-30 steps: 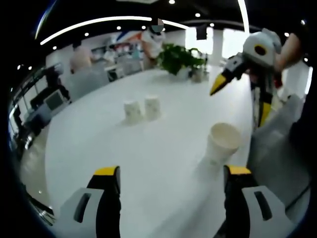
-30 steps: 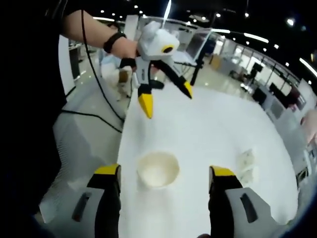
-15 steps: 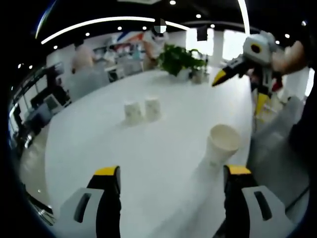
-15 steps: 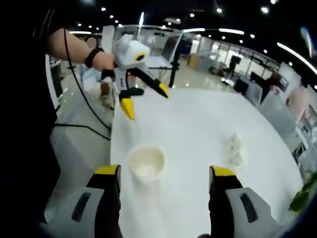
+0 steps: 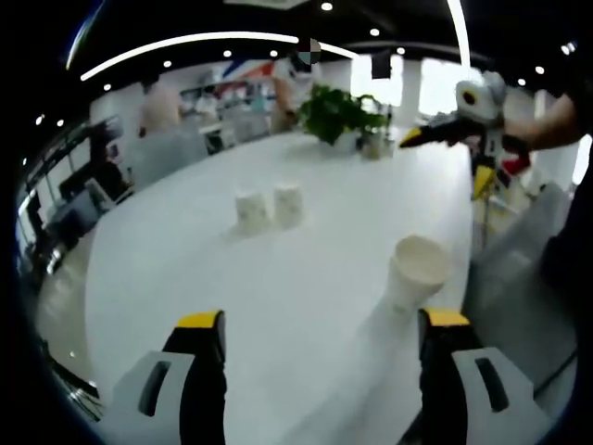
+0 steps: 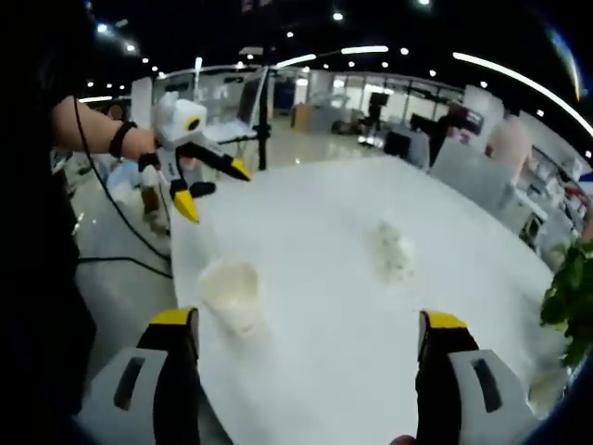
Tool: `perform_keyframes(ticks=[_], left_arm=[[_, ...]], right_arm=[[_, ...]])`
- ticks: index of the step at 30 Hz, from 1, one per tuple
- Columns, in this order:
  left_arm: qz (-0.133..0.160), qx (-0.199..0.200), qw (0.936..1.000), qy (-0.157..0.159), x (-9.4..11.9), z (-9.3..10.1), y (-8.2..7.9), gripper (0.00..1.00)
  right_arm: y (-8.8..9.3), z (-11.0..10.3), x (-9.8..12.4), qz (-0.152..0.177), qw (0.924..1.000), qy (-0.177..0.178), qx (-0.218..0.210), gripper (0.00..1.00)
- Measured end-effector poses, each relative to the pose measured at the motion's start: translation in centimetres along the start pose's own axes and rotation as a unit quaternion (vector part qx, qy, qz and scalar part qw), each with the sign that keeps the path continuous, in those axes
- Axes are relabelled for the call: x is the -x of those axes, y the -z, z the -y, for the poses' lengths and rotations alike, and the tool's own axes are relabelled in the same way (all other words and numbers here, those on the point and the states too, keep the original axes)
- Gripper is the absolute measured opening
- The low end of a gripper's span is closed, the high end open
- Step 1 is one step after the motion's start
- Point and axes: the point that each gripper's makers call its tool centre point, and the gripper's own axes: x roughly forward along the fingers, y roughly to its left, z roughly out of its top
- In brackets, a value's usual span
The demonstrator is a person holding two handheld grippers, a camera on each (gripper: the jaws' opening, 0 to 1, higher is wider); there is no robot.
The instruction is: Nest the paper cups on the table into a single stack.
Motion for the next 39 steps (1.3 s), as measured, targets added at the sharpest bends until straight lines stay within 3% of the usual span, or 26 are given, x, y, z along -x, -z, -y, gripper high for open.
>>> perform_keyframes(ticks=[9, 22, 32, 39], left_arm=[[0.001, 0.002, 1.0000, 0.001, 0.0, 0.1, -0.3, 0.84], [0.000, 0.003, 1.0000, 0.005, -0.2, 0.1, -0.2, 0.83], [-0.003, 0.011, 0.9999, 0.005, -0.7, 0.1, 0.3, 0.83], [-0.011, 0.014, 0.9998, 0.006, -0.9, 0.5, 1.0, 0.83]], right_arm=[[1.5, 0.6, 0.5, -0.008, 0.9997, 0.012, -0.019, 1.00], [1.5, 1.8, 0.2, -0.004, 0.9995, 0.024, -0.021, 0.99], [-0.9, 7.2, -3.3, 0.003, 0.9992, 0.036, -0.018, 0.97], [-2.5, 10.1, -6.4, -0.005, 0.9993, 0.032, 0.020, 0.95]])
